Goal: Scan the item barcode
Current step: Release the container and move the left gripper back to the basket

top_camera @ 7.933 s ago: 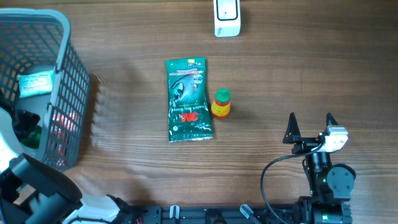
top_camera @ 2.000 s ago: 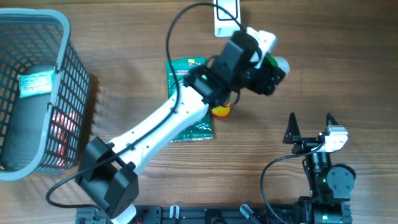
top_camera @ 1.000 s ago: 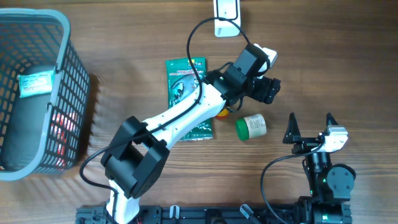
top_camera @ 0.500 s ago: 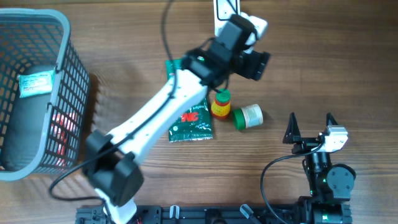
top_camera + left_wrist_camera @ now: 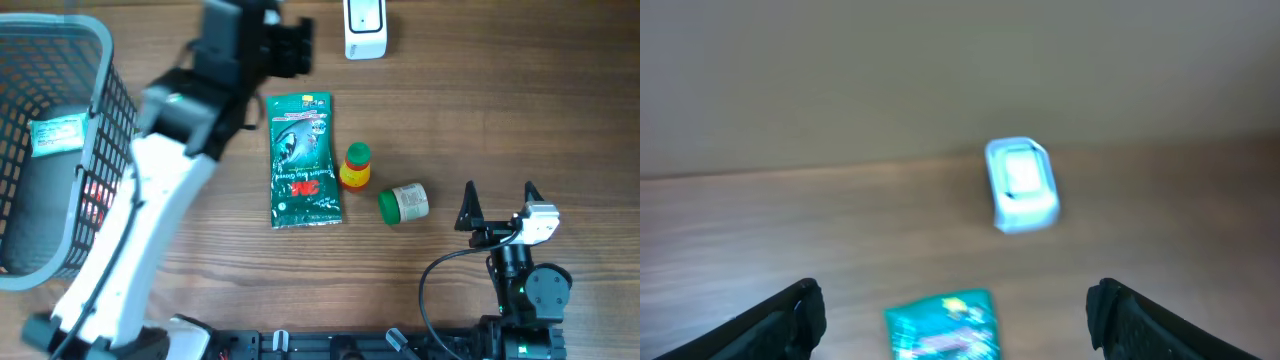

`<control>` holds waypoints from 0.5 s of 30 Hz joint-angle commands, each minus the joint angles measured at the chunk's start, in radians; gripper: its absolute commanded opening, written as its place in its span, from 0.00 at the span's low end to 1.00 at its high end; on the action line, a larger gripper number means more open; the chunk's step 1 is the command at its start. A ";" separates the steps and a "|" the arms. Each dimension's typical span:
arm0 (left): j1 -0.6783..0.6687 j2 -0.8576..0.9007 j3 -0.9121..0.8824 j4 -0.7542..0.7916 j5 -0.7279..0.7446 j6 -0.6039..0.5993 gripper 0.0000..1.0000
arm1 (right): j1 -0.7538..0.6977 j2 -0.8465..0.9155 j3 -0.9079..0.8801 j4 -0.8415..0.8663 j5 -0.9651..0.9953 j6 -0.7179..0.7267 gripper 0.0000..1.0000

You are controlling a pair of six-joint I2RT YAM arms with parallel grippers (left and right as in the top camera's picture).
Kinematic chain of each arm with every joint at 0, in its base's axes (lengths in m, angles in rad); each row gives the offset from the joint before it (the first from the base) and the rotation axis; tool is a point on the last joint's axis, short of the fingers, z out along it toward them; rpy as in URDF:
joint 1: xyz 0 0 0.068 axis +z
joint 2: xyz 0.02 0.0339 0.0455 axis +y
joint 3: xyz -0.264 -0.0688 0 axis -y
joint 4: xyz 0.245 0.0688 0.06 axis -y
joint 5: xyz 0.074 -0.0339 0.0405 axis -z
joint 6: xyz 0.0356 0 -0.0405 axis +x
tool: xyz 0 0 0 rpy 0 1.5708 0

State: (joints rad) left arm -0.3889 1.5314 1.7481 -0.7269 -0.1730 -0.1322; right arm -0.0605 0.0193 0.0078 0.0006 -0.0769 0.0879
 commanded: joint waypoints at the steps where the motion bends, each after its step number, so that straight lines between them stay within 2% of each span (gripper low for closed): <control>1: 0.116 -0.071 0.023 -0.021 -0.053 -0.042 0.87 | -0.002 -0.005 -0.003 0.002 0.014 -0.007 1.00; 5: 0.243 -0.103 0.023 -0.071 -0.054 -0.160 0.87 | -0.002 -0.005 -0.003 0.002 0.014 -0.008 1.00; 12: 0.579 -0.113 0.023 -0.162 -0.053 -0.532 0.95 | -0.002 -0.005 -0.003 0.002 0.014 -0.007 1.00; 13: 0.623 -0.112 0.023 -0.178 -0.053 -0.578 1.00 | -0.002 -0.005 -0.003 0.002 0.014 -0.007 1.00; 15: 0.706 -0.106 0.023 -0.208 -0.053 -0.659 1.00 | -0.002 -0.005 -0.003 0.002 0.014 -0.007 1.00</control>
State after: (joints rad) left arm 0.1875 1.4330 1.7538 -0.9001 -0.2131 -0.5434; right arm -0.0612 0.0193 0.0078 0.0006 -0.0769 0.0879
